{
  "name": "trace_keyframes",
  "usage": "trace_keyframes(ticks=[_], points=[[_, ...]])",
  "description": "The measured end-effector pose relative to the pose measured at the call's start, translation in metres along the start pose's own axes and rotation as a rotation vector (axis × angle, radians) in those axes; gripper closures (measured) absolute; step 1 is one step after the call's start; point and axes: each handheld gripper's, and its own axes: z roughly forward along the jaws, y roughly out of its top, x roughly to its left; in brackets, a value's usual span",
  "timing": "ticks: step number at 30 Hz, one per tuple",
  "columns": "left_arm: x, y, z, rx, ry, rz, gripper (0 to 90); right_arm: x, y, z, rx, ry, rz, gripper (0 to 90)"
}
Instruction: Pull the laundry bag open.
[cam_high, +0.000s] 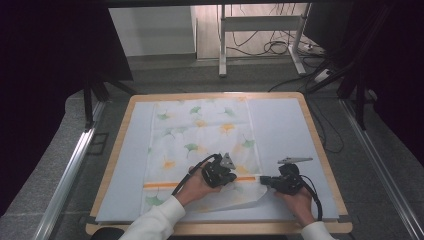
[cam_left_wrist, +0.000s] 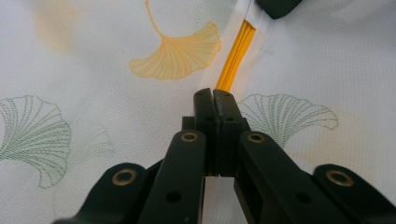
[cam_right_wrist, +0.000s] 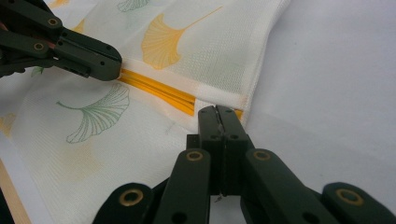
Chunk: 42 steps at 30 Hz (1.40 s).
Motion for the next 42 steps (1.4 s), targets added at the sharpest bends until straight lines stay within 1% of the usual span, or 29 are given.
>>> trace_keyframes(ticks=[10, 22, 28, 35, 42], points=[[0.004, -0.006, -0.006, 0.004, -0.001, -0.011, 90.0, 0.000, 0.000, 0.000, 0.001, 0.004, -0.001, 89.9], [0.007, -0.016, -0.014, 0.008, 0.004, -0.040, 90.0, -0.001, 0.000, 0.000, 0.001, 0.005, -0.002, 89.9], [0.009, -0.018, -0.017, 0.010, 0.002, -0.044, 90.0, 0.000, 0.000, 0.000, 0.000, 0.004, -0.005, 89.9], [0.011, -0.022, -0.020, 0.007, 0.001, -0.060, 90.0, 0.000, 0.000, 0.000, 0.000, 0.003, -0.006, 89.9], [0.012, -0.026, -0.023, 0.011, 0.007, -0.063, 90.0, 0.000, 0.000, 0.000, -0.001, 0.003, -0.009, 89.9]])
